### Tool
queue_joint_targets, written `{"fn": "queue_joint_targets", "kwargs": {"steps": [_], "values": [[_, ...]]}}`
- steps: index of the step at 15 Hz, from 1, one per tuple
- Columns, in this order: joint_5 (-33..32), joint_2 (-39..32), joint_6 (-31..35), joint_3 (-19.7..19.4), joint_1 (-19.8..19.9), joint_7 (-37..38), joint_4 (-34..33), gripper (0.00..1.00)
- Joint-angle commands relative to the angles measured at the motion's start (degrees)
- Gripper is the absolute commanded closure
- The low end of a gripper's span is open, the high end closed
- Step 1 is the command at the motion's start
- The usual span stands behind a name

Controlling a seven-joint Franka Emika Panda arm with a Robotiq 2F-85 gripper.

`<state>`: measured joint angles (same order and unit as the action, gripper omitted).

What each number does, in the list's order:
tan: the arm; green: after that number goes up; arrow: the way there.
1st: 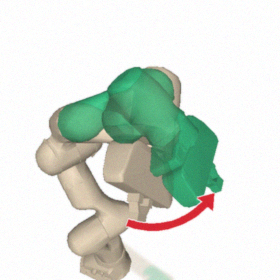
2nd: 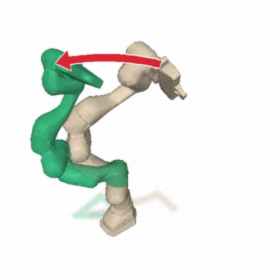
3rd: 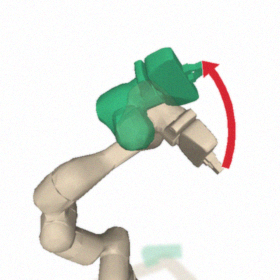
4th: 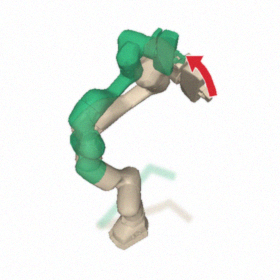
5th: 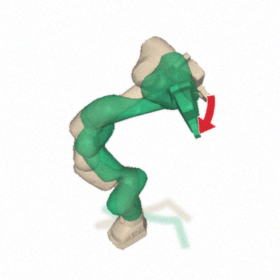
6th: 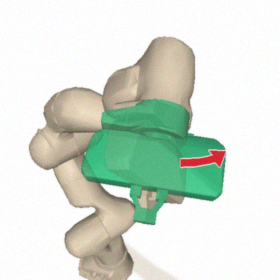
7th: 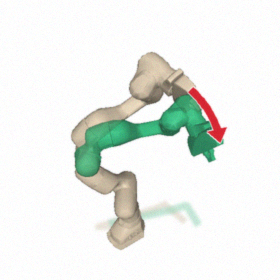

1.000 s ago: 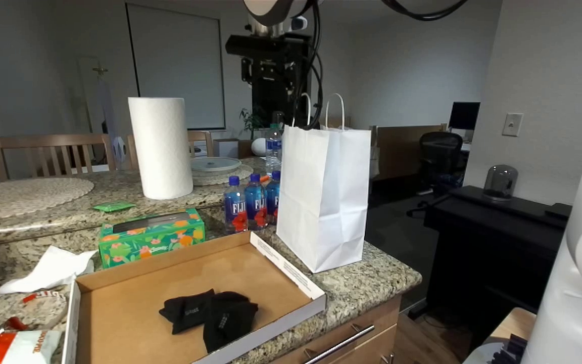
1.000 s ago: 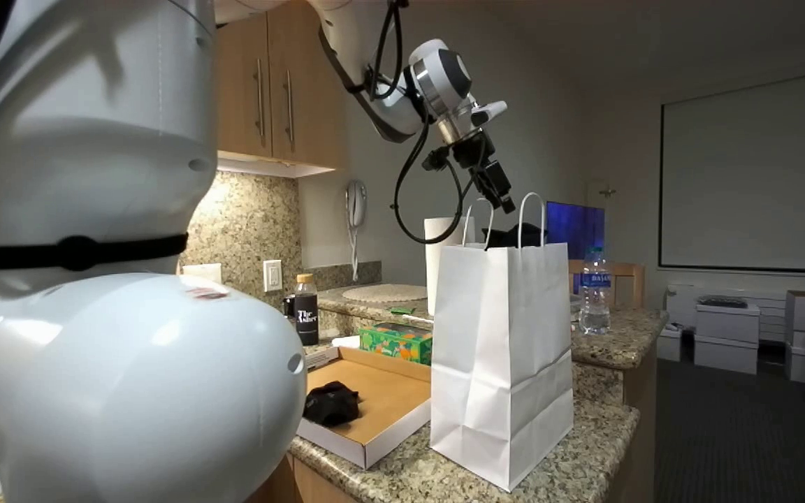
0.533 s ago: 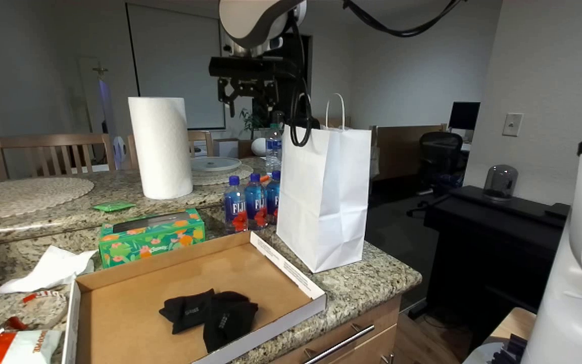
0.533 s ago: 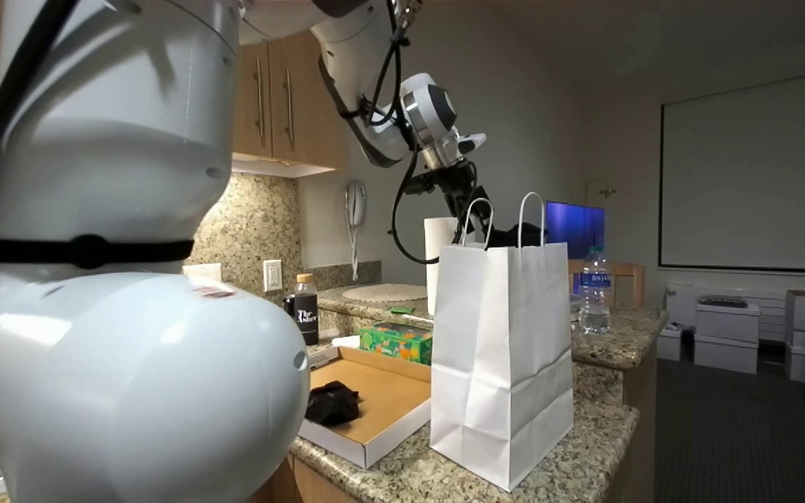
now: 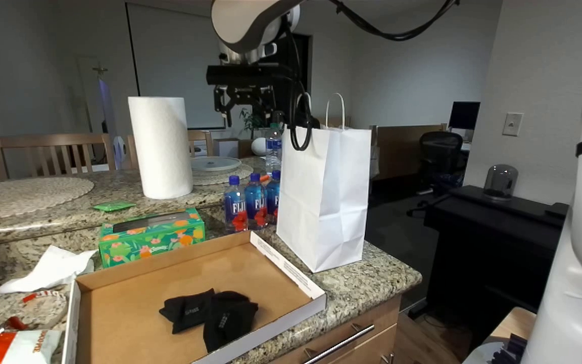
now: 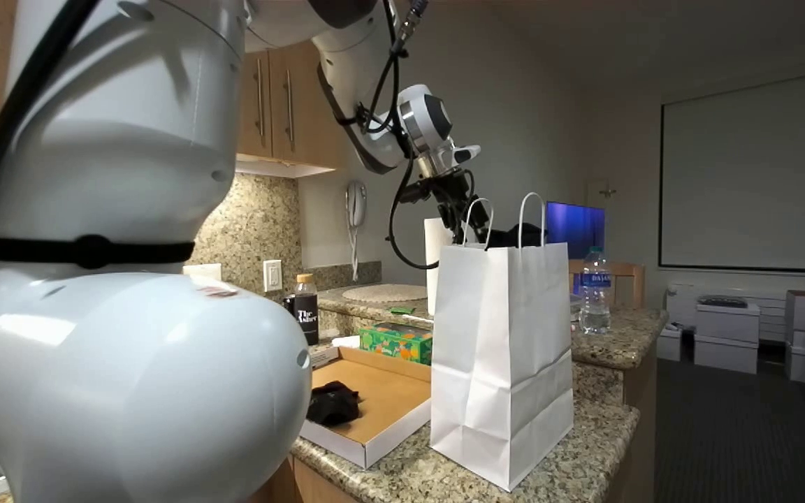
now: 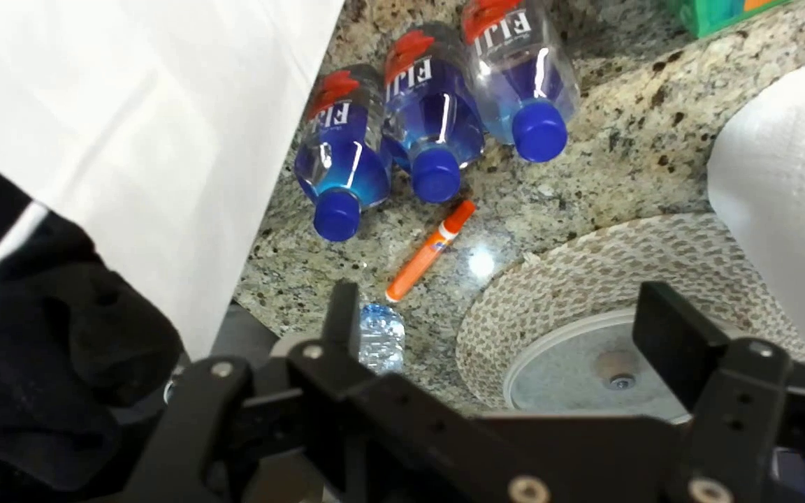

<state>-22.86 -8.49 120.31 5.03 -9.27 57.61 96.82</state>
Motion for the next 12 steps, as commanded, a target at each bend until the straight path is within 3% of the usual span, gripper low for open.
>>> {"fn": "queue_joint_targets", "kwargs": {"steps": [1, 5, 12], "values": [[1.9, 1.6, -5.7, -0.3, -0.1, -1.7, 0.3, 0.0], [1.2, 3.3, -10.3, -0.2, -0.1, -0.3, 1.1, 0.0], [1.1, 6.5, -12.1, 0.1, 0.3, -0.2, 2.4, 0.0]]}}
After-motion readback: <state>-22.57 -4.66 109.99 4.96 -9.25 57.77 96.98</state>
